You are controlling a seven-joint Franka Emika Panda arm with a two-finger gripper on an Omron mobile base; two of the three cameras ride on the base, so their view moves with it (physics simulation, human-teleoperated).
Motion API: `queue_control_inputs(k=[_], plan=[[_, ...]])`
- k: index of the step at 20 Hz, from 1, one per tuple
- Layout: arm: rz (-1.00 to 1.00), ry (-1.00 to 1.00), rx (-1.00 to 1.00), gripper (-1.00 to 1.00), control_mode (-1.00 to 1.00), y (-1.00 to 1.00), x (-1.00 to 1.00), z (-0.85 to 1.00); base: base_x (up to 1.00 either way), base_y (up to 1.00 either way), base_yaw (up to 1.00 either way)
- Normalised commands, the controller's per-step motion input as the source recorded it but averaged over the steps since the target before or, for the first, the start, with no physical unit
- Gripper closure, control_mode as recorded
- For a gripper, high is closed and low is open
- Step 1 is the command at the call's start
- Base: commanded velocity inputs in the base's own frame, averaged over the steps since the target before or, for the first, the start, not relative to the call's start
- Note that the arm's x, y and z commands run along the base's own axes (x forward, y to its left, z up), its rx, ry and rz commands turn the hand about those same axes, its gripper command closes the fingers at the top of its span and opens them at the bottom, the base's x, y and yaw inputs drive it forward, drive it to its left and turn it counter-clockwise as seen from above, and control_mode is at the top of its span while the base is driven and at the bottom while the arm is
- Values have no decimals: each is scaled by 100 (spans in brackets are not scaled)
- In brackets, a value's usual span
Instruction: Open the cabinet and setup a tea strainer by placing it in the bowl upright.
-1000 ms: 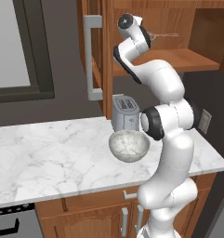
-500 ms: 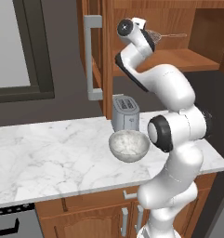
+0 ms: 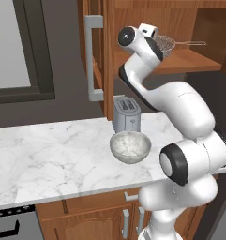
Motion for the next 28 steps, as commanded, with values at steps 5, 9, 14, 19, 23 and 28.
queue_control_inputs(k=[5,9,14,19,23,28], plan=[[-8,0,1,100,-100,0,-100,1,0,0,0],[-5,0,3,100,-100,0,-100,0,0,0,0],[-2,0,7,100,-100,0,-100,0,0,0,0],[0,0,13,100,-100,0,-100,-1,0,0,0],[7,0,12,100,-100,0,-89,-29,0,0,0],[9,0,3,100,-100,8,-83,-43,0,0,0]])
